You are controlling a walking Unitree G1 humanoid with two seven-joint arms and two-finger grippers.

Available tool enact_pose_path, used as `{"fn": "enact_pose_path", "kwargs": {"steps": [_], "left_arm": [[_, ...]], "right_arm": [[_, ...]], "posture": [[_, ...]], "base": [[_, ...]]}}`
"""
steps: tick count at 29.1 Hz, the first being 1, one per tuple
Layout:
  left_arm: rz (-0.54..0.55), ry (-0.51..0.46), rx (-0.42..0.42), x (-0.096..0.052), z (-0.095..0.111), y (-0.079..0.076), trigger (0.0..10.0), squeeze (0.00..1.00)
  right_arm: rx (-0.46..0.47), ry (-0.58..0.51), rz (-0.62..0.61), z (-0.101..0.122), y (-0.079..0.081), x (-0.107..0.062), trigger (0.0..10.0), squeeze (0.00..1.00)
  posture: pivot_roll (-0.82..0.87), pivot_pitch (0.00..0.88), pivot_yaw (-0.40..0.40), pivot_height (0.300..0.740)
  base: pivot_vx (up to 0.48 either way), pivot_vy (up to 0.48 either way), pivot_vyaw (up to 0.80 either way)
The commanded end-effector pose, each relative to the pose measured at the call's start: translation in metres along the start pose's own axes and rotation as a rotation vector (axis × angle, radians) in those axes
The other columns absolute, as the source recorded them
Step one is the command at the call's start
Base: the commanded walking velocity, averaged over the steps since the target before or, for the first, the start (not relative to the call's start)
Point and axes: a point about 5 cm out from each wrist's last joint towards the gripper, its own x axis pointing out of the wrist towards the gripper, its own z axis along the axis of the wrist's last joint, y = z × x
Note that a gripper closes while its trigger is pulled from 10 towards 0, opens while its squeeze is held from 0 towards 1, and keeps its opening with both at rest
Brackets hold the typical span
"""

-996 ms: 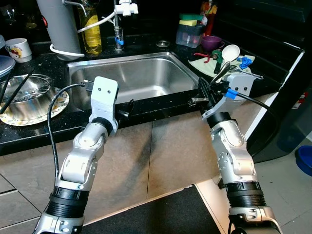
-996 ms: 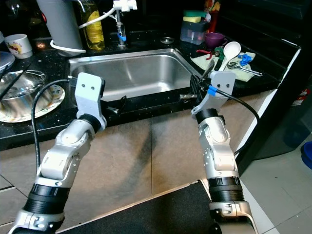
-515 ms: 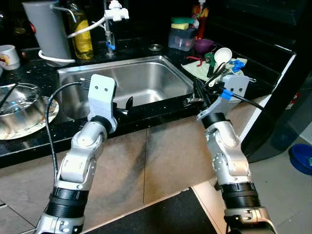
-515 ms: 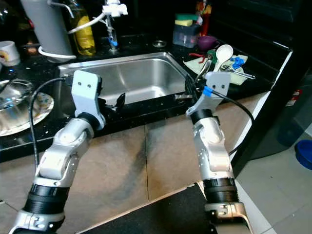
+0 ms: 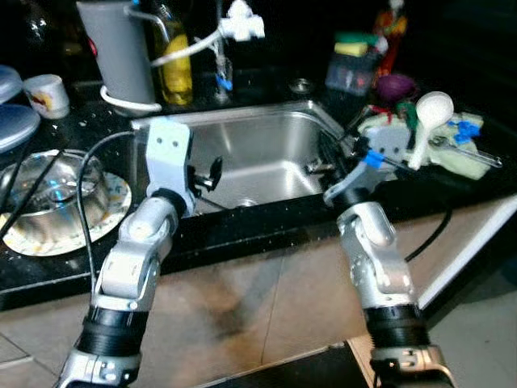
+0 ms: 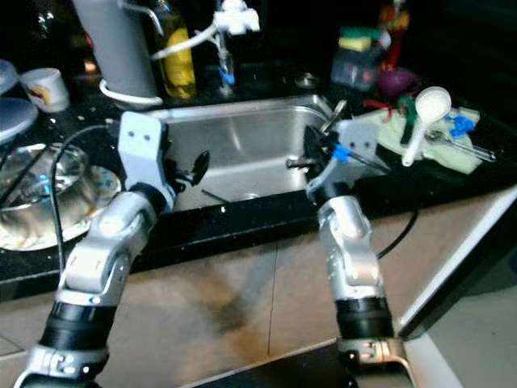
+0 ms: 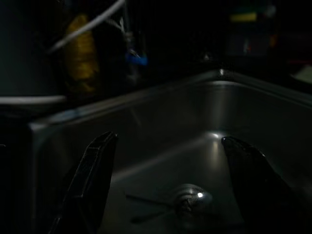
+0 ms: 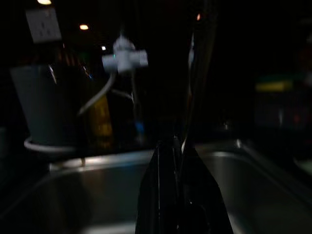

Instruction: Kitchen organization

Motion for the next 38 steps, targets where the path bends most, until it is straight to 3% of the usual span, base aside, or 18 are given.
{"fn": "enact_pose_path", "kwargs": {"steps": [1, 13, 22, 31, 38], "left_arm": [[-0.001, 0.013, 0.010, -0.002, -0.002, 0.002, 10.0, 0.00], [-0.022, 0.030, 0.019, 0.000, -0.005, -0.003, 10.0, 0.00], [-0.074, 0.053, 0.028, 0.003, -0.009, -0.014, 10.0, 0.00], [-0.078, 0.050, 0.046, 0.003, -0.008, -0.015, 10.0, 0.00], [-0.066, 0.041, 0.038, 0.004, -0.006, -0.012, 10.0, 0.00]], "right_arm": [[0.007, -0.001, 0.007, -0.001, 0.004, 0.000, 10.0, 0.00], [-0.007, -0.008, -0.011, 0.001, -0.002, 0.000, 10.0, 0.00], [-0.024, -0.012, -0.036, 0.004, -0.009, -0.002, 10.0, 0.00], [-0.032, -0.013, -0.047, 0.005, -0.012, -0.003, 10.0, 0.00], [-0.029, -0.015, -0.048, 0.006, -0.012, -0.003, 10.0, 0.00]], "posture": [[-0.06, 0.118, -0.019, 0.740], [-0.06, 0.123, -0.012, 0.740], [-0.06, 0.128, -0.003, 0.740], [-0.06, 0.134, -0.002, 0.740], [-0.06, 0.136, -0.002, 0.740]], "base": [[0.337, 0.000, 0.00], [0.335, 0.000, 0.00], [0.000, 0.000, 0.00], [0.000, 0.000, 0.00], [0.000, -0.433, 0.00]]}}
